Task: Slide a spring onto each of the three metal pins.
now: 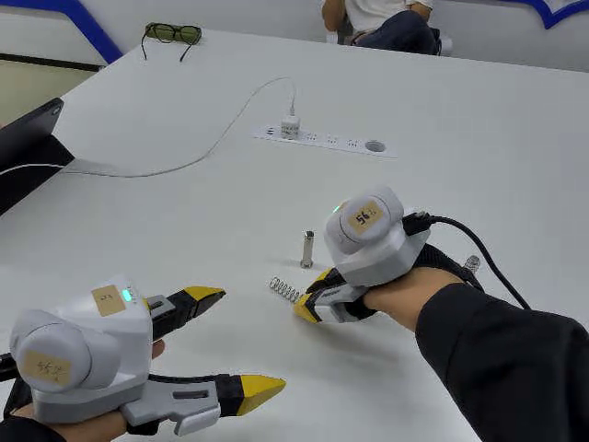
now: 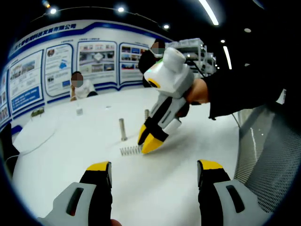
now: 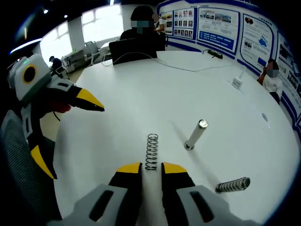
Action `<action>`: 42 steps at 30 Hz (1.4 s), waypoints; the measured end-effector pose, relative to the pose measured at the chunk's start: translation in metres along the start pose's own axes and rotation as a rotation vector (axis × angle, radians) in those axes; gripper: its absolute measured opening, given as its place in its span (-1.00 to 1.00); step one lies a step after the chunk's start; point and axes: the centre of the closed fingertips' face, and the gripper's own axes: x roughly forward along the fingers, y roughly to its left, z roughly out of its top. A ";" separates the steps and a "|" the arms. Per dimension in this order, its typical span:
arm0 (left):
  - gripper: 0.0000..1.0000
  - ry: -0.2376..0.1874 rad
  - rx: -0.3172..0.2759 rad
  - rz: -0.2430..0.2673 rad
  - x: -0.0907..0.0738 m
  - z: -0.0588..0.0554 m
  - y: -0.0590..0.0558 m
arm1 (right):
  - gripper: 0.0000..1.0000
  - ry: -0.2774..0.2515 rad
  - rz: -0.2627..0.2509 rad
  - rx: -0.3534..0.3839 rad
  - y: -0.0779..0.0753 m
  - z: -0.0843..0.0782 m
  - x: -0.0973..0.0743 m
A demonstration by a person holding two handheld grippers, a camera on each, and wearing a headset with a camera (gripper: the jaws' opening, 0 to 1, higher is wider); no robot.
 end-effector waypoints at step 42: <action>0.49 0.019 0.059 -0.035 0.006 0.007 -0.002 | -0.77 0.043 0.016 -0.058 0.009 -0.010 -0.037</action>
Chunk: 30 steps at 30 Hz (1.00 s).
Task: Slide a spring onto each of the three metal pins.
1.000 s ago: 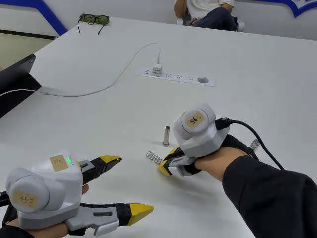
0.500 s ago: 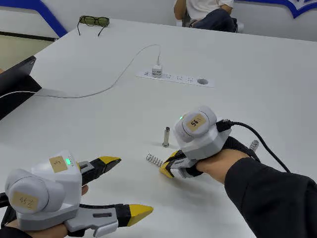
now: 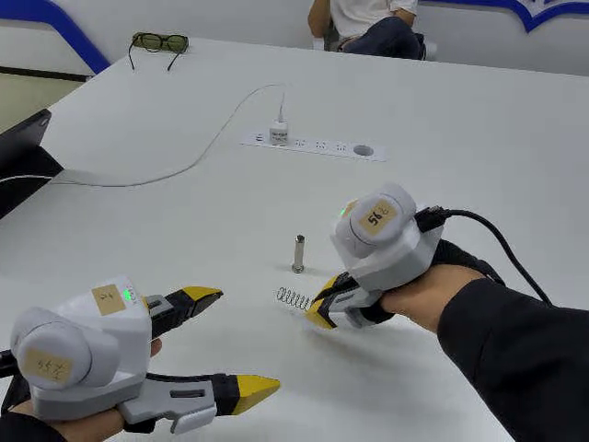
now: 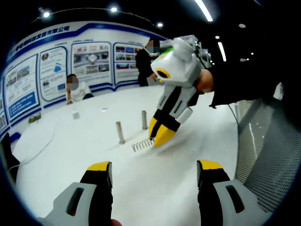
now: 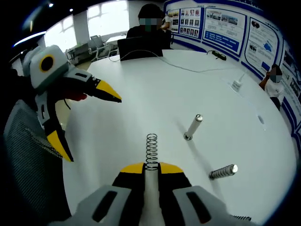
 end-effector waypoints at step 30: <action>-0.04 0.051 0.225 -0.190 0.031 0.006 -0.030 | -0.77 0.108 0.125 -0.019 0.037 -0.022 -0.042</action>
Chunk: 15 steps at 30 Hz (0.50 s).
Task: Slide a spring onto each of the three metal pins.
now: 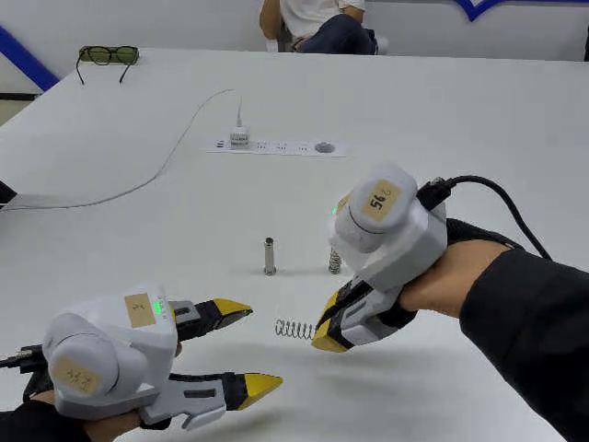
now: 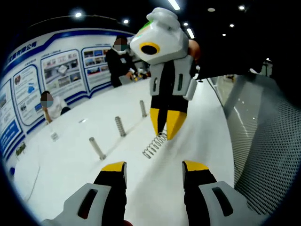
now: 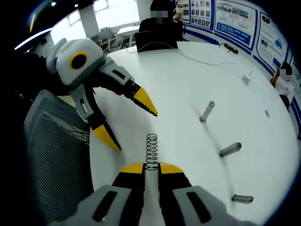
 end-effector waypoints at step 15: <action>-0.31 0.029 0.107 -0.075 0.008 0.001 -0.024 | -0.77 0.059 0.066 -0.038 0.021 -0.006 -0.003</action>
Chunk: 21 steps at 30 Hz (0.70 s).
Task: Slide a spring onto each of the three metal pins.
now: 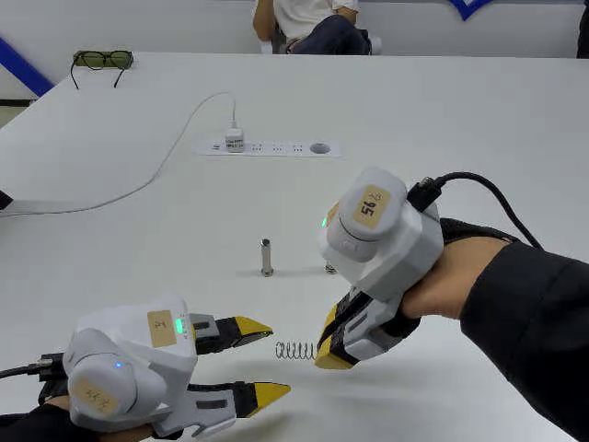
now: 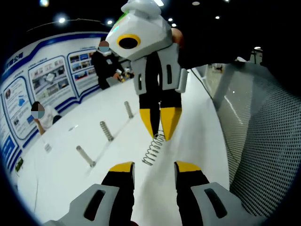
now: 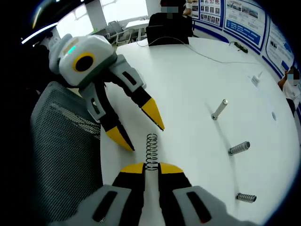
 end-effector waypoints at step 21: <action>-0.72 0.007 0.080 -0.017 0.004 0.003 -0.006 | -0.77 0.041 0.041 -0.006 0.011 -0.003 -0.002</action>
